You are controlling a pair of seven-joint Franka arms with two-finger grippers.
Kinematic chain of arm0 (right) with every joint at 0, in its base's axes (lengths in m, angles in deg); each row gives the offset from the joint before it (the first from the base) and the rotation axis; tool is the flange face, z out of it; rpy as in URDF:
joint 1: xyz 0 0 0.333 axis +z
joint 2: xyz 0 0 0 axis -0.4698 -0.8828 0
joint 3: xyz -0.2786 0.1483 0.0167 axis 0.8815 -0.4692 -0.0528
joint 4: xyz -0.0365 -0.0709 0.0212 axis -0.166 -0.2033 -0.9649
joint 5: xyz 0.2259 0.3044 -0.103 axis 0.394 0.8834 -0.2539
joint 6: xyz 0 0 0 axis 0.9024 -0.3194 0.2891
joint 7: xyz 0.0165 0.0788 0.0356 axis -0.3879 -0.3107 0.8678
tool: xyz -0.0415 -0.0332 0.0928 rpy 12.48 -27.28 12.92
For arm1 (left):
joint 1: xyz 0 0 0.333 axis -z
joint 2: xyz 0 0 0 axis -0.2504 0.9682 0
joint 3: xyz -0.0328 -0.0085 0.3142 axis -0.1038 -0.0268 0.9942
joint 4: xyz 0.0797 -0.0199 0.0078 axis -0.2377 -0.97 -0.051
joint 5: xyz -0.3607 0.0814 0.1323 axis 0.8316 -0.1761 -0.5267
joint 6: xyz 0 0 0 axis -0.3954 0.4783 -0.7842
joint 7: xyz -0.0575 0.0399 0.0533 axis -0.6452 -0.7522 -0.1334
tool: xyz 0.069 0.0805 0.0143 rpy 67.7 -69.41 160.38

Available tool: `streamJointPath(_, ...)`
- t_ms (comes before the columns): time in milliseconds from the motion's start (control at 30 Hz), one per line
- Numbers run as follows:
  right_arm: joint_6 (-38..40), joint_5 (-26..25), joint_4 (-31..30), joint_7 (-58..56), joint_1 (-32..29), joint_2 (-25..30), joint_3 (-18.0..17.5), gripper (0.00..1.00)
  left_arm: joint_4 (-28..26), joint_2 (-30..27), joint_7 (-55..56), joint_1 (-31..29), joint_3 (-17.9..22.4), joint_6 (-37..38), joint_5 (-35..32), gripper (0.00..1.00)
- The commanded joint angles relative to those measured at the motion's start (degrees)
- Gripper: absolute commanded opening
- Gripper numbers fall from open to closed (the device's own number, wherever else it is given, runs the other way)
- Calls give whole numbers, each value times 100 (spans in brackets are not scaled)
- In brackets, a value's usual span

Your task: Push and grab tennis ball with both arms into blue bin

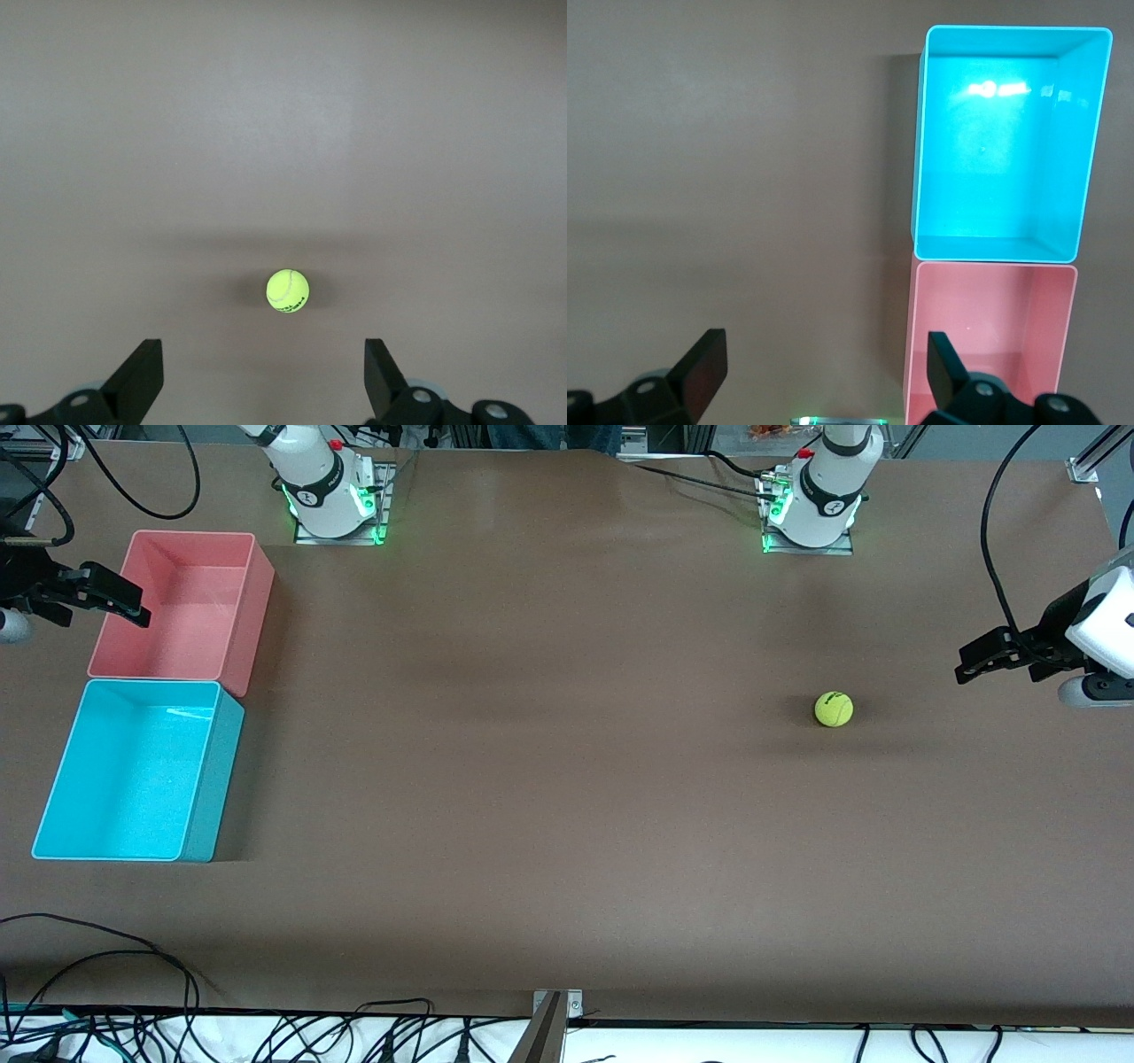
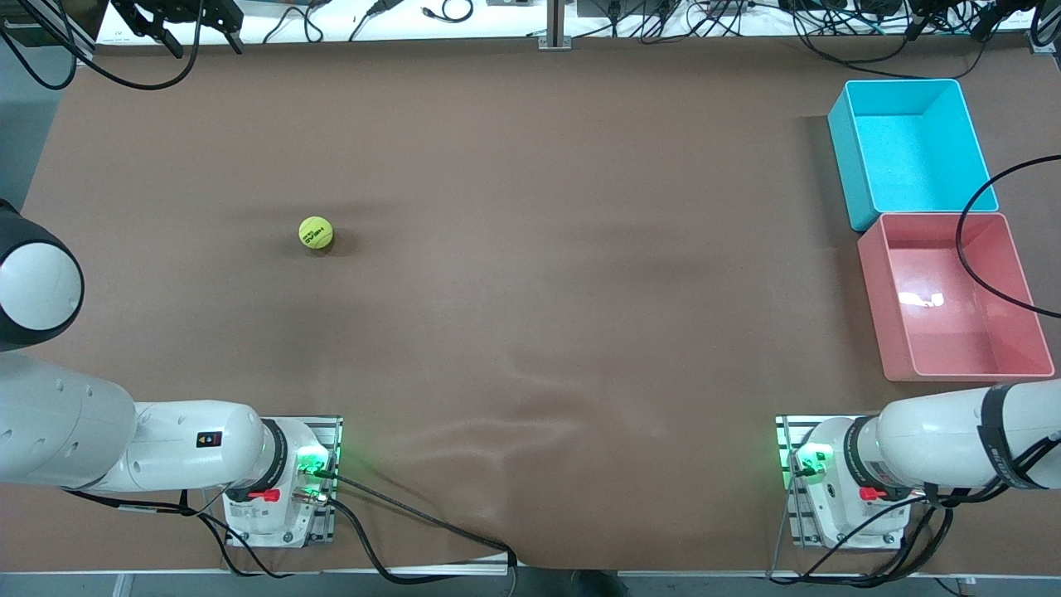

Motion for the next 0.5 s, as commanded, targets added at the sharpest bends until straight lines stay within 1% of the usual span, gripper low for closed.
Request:
streamJointPath(0, 128, 53, 44, -4, 1, 45, -2, 100, 84, 10, -65, -83, -11, 96, 28, 100)
streamJointPath(467, 111, 44, 44, -13, -8, 45, -11, 100, 145, 97, -65, -83, -11, 87, 46, 100)
